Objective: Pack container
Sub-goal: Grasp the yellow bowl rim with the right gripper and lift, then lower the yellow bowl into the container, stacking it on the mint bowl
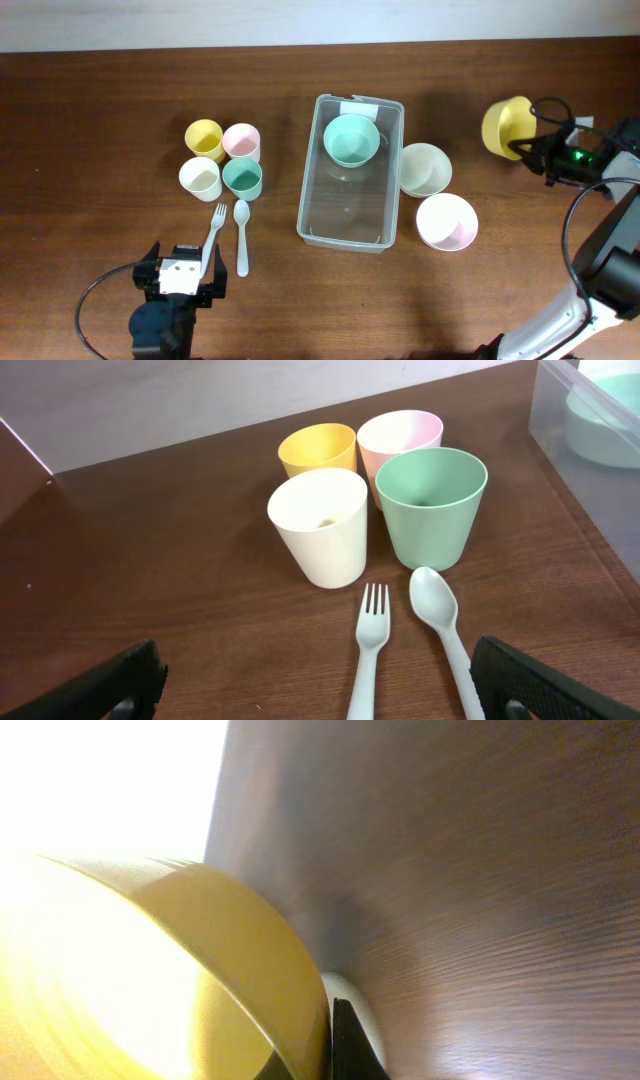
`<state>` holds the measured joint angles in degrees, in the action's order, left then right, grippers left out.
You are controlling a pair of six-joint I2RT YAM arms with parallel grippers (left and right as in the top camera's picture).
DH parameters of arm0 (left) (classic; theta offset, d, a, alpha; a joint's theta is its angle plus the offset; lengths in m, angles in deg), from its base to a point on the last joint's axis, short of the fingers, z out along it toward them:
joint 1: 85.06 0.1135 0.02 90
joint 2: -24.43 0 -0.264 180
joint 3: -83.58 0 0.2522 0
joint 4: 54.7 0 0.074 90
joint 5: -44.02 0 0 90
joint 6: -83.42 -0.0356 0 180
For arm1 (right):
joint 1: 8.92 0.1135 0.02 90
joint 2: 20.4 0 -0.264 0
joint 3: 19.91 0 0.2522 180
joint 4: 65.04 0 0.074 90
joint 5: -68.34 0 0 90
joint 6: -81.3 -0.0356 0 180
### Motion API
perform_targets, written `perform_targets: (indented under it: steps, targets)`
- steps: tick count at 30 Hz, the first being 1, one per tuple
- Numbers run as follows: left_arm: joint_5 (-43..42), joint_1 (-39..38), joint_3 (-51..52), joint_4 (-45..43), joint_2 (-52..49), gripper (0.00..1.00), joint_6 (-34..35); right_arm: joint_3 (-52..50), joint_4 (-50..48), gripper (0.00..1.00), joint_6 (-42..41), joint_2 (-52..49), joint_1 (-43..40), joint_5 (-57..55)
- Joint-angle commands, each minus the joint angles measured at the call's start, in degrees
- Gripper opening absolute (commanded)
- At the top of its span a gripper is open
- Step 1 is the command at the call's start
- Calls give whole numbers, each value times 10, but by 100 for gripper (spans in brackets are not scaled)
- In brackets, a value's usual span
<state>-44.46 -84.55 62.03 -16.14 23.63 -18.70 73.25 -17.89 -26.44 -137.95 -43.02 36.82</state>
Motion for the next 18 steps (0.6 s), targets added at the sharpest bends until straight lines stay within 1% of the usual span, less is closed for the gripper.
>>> perform_targets:
  steps: [1, 5, 8, 9, 13, 16, 18]
  targets:
    - [-6, 0, 5, -1, 4, 100, 9, -2, 14, 4, 14, 117, 62, 74]
    - [-6, 0, 5, -1, 4, 100, 9, 0, 20, 4, 13, 219, 177, -28]
    - [-6, 0, 5, -1, 4, 100, 9, 12, 25, 4, 7, 263, 292, -173]
    - [-6, 0, 5, -2, 4, 100, 9, 19, 32, 4, 7, 266, 356, -272]
    - [-6, 0, 5, -1, 4, 100, 9, 21, 32, 4, -12, 233, 464, -463]
    - [-6, 0, 5, -1, 4, 100, 9, 21, 16, 4, -12, 188, 499, -508]
    - [-6, 0, 5, -1, 4, 100, 9, 28, 6, 4, -23, 153, 502, -513]
